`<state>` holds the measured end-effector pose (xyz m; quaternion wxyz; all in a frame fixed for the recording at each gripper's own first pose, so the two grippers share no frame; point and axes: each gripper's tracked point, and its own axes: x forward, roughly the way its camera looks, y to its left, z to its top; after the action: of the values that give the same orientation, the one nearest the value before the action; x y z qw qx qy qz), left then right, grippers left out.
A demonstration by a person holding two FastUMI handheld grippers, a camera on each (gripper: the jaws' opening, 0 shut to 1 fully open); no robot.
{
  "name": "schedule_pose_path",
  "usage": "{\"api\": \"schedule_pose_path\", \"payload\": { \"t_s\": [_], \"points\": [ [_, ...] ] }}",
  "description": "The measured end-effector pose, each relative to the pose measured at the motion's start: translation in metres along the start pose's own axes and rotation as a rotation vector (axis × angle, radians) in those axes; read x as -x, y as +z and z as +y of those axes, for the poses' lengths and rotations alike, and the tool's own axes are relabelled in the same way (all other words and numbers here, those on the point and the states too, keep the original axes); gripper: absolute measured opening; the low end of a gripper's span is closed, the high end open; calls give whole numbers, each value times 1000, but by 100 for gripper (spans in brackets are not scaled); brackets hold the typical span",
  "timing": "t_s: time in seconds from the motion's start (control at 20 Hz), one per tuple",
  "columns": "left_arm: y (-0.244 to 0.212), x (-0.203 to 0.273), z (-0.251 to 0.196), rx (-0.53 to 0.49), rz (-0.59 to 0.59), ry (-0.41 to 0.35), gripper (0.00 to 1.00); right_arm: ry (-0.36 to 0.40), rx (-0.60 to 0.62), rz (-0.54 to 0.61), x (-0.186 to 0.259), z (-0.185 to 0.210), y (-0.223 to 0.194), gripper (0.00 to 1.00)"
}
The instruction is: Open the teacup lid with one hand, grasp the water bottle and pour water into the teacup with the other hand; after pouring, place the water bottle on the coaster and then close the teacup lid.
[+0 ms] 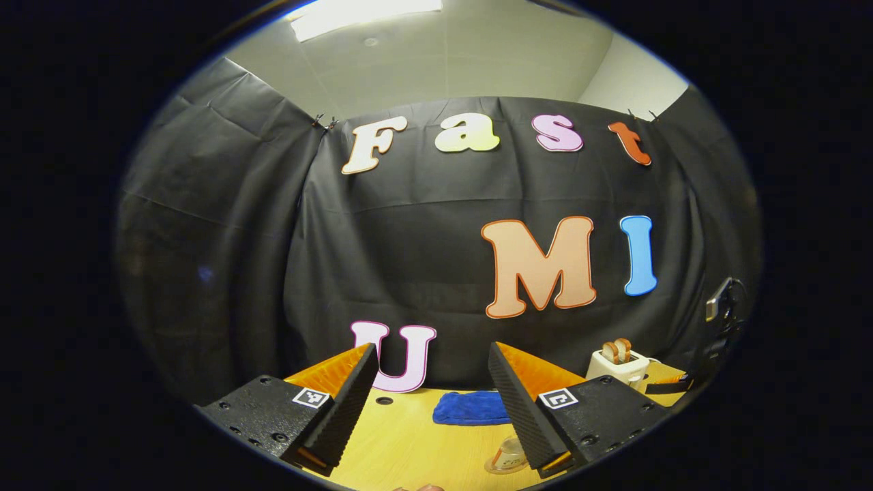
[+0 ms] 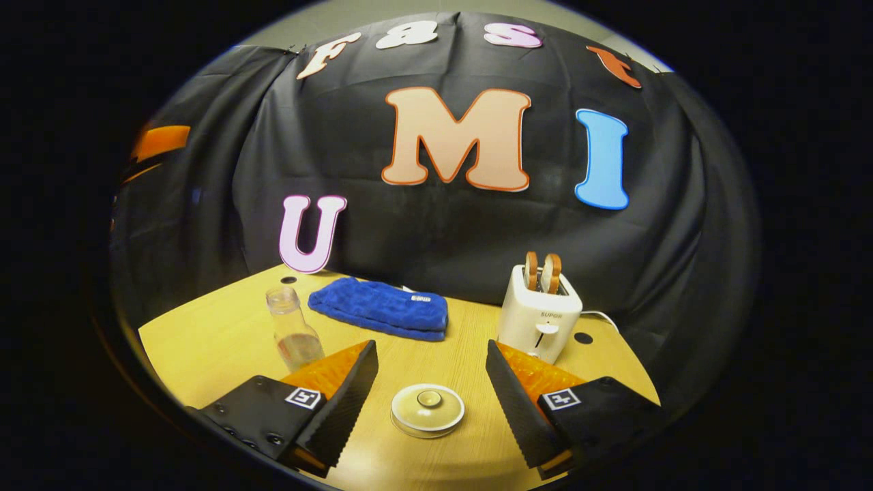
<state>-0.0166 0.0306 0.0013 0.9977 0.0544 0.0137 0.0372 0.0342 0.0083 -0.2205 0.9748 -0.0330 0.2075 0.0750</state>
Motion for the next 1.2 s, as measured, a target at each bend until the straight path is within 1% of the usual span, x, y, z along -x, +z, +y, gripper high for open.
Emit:
{"api": "schedule_pose_path", "payload": {
  "t_s": [0.05,0.25,0.3,0.4,0.5,0.7,0.75,0.8,0.85,0.9,0.95,1.0,1.05,1.2],
  "points": [
    [0,1,1,-4,1,3,95,-1,-3,18,-4,-1,-9,100],
    [-2,4,7,-17,10,15,95,-3,-19,98,-22,-5,-41,100],
    [-1,4,9,-20,11,20,95,-4,-20,113,-25,-6,-47,96],
    [-1,5,13,-26,14,30,95,2,-16,138,-30,-4,-57,100],
    [-1,5,15,-33,14,39,95,9,-1,157,-33,-1,-66,100],
    [-2,7,20,-37,22,53,95,22,29,193,-40,6,-82,89],
    [-2,8,21,-38,23,56,95,29,34,201,-42,9,-86,89],
    [-2,8,22,-39,24,59,95,33,41,205,-43,10,-88,87],
    [-2,9,23,-40,25,62,93,40,47,209,-44,12,-90,89],
    [-2,9,25,-42,25,66,92,29,59,205,-46,11,-90,89],
    [-2,10,25,-43,28,69,92,28,64,196,-44,10,-88,78],
    [-3,10,27,-46,31,72,95,27,64,196,-45,11,-88,67],
    [-4,11,27,-46,32,74,92,28,65,202,-47,11,-91,56],
    [-3,11,28,-52,36,79,92,27,71,222,-49,11,-97,56]
  ]
}}
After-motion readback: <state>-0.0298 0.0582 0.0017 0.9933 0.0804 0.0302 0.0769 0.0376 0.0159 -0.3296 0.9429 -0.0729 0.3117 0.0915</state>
